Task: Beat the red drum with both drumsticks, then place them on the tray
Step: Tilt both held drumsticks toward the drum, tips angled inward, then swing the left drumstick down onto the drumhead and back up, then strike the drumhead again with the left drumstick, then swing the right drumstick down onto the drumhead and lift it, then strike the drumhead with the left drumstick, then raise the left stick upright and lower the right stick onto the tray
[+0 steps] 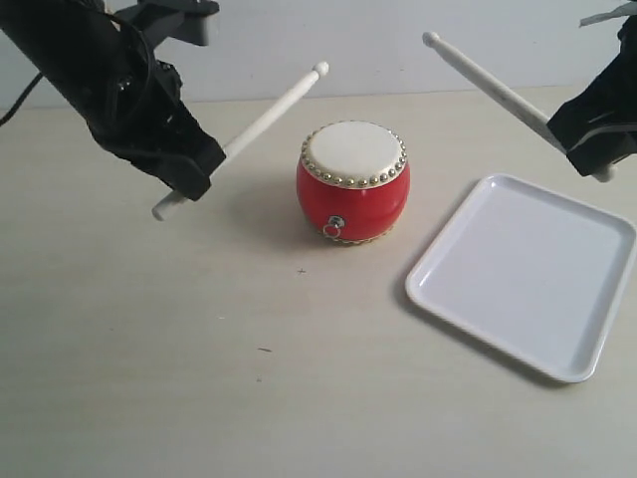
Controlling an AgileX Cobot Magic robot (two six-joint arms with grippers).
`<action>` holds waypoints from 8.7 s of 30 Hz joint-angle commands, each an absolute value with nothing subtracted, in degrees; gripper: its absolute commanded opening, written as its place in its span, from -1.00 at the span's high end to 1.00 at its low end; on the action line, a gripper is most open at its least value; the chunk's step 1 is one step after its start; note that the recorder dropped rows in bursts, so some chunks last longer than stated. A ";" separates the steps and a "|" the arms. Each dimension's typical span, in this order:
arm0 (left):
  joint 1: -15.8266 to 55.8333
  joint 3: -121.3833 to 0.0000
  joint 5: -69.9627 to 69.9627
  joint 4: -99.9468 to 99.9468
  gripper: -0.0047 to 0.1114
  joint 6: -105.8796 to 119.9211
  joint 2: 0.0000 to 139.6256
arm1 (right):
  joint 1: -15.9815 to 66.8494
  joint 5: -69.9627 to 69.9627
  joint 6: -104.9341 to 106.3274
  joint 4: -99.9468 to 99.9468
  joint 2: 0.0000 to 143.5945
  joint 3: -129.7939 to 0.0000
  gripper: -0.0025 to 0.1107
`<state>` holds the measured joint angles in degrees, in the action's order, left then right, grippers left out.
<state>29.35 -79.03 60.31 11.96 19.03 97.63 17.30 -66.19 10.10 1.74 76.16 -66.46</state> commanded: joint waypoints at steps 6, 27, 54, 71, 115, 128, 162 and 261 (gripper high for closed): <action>34.03 -79.43 61.97 10.13 0.92 19.22 99.67 | 16.93 -63.00 11.16 3.11 75.89 -63.81 0.96; 29.62 -85.30 69.58 9.49 0.92 17.93 96.52 | 17.96 -63.50 13.86 8.83 80.28 -63.33 0.96; 31.65 -86.58 69.96 11.67 0.92 19.23 104.77 | 20.04 -65.96 12.73 3.77 76.86 -67.56 0.96; 32.09 -87.71 69.96 10.54 0.92 17.54 115.28 | 20.04 -65.10 12.45 4.51 76.72 -67.34 0.96; 35.99 -86.48 69.96 2.02 0.92 14.22 115.85 | 20.04 -69.96 12.27 3.08 71.47 -68.99 0.96; 35.89 -87.45 69.96 3.61 0.92 14.65 103.16 | 20.04 -69.96 14.79 9.44 80.92 -68.99 0.96; 35.89 -86.70 69.96 3.08 0.92 16.49 111.85 | 20.04 -69.96 16.25 8.97 74.32 -68.99 0.96; 35.89 -56.29 45.30 7.73 0.92 8.67 71.39 | -0.12 -35.67 -6.59 26.99 95.11 -38.35 0.95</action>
